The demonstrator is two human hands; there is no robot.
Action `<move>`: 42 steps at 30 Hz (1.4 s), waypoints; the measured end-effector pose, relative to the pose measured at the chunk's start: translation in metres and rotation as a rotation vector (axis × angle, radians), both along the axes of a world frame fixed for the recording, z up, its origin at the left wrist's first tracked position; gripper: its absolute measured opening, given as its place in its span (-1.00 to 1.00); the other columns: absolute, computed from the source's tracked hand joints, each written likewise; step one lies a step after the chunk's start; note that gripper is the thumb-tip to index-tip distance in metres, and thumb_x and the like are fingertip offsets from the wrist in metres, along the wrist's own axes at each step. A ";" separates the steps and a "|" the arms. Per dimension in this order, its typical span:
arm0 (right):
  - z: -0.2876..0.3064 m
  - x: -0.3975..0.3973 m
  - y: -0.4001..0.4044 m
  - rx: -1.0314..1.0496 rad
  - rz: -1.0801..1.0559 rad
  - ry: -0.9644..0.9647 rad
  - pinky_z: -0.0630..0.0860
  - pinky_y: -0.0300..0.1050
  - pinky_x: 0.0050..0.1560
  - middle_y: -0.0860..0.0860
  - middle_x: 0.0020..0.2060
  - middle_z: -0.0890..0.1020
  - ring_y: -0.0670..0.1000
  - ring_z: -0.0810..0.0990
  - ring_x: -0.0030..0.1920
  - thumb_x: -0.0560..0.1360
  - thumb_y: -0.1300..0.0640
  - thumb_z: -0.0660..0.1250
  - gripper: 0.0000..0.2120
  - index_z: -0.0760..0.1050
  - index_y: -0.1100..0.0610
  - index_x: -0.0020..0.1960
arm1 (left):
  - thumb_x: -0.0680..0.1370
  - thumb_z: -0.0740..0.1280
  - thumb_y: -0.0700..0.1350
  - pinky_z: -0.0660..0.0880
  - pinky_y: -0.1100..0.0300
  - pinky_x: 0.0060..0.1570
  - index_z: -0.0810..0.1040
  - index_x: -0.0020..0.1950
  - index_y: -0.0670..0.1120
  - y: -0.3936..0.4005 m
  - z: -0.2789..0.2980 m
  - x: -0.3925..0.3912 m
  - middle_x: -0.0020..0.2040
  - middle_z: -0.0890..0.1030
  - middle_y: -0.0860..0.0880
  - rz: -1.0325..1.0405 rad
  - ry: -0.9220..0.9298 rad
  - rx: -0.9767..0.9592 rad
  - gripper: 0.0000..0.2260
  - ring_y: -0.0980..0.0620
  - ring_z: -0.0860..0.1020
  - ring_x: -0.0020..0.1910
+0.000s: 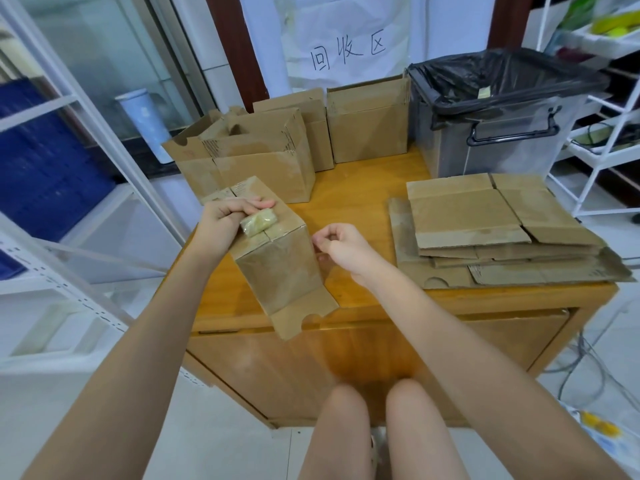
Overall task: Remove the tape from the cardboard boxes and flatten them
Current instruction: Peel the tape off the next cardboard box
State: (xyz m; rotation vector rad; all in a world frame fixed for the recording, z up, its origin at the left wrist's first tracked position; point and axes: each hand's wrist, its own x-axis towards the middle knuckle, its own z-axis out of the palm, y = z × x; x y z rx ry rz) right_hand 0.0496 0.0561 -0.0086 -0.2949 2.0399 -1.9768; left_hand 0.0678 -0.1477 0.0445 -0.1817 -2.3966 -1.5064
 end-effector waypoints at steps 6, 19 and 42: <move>0.016 0.004 0.018 -0.053 -0.006 -0.006 0.62 -0.22 -0.15 0.06 -0.24 0.56 -0.06 0.57 -0.23 0.63 0.30 0.15 -0.82 0.42 0.21 -0.14 | 0.51 0.07 -0.50 0.39 0.49 0.13 0.61 -0.26 -0.12 0.002 0.001 0.001 -0.14 0.67 0.26 -0.002 -0.001 -0.024 -0.57 0.29 0.51 0.16; 0.045 0.009 0.042 0.006 -0.049 0.051 0.64 -0.18 -0.18 0.09 -0.27 0.53 -0.05 0.57 -0.30 0.61 0.32 0.17 -0.86 0.45 0.23 -0.10 | 0.50 0.11 -0.47 0.35 0.13 0.35 0.66 -0.38 0.10 0.009 -0.009 -0.004 -0.10 0.68 0.23 0.021 0.037 -0.024 -0.43 0.15 0.51 0.23; 0.108 0.003 0.056 0.420 -0.147 0.463 0.60 -0.01 0.04 -0.04 -0.24 0.56 -0.01 0.59 -0.22 0.60 0.17 0.23 -0.90 0.48 0.15 -0.06 | 0.53 0.17 -0.34 0.40 0.26 0.16 0.64 -0.29 0.14 0.034 -0.009 -0.003 -0.06 0.66 0.27 0.228 0.052 -0.140 -0.56 0.24 0.52 0.18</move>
